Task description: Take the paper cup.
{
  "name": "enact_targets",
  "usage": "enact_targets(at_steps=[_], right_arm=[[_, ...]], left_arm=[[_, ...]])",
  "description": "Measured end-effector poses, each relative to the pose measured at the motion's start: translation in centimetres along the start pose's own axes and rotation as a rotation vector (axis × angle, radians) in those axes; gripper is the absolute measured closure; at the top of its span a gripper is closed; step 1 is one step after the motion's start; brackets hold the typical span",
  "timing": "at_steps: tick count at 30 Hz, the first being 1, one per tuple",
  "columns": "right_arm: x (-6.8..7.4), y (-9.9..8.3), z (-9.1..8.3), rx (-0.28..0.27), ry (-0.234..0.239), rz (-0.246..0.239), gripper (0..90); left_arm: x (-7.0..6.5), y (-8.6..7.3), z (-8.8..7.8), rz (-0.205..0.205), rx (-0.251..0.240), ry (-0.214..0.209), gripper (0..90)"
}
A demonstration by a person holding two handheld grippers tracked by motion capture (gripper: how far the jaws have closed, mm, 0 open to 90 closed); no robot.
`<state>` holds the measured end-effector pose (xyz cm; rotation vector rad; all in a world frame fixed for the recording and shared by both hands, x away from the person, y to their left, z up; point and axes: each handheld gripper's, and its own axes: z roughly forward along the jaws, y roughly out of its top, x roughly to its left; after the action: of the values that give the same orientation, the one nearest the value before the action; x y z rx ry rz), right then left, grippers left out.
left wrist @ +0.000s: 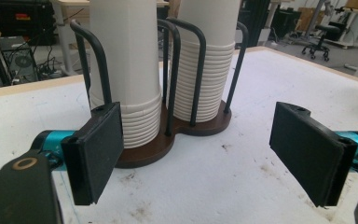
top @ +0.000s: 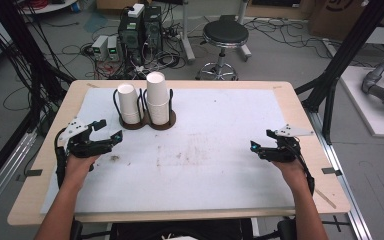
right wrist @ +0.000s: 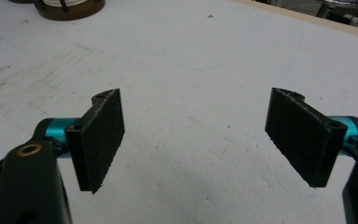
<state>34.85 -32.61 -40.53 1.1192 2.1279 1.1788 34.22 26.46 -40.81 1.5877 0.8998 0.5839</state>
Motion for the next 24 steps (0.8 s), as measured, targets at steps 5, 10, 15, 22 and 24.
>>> enact_targets(at_steps=[5, 10, 15, 22, 24], right_arm=[[-0.3, 0.0, 0.0, -0.017, 0.003, 0.011, 20.1], [0.0, 0.1, 0.1, -0.011, 0.0, -0.002, 20.1], [0.6, 0.5, 0.2, -0.022, 0.004, -0.021, 20.1], [2.1, 1.4, 0.8, -0.07, 0.052, -0.031, 20.4], [2.3, 1.7, 1.1, -0.083, 0.065, -0.036, 25.4]], left_arm=[[0.1, -0.1, 0.0, -0.013, -0.006, 0.005, 17.7], [0.0, 0.0, -0.2, -0.015, -0.016, 0.001, 17.7], [-0.1, 0.1, -0.4, -0.009, -0.027, 0.003, 17.7], [0.0, 0.0, -0.3, -0.017, -0.021, 0.005, 17.8], [0.1, -0.1, -0.1, -0.019, -0.017, 0.004, 17.7]])
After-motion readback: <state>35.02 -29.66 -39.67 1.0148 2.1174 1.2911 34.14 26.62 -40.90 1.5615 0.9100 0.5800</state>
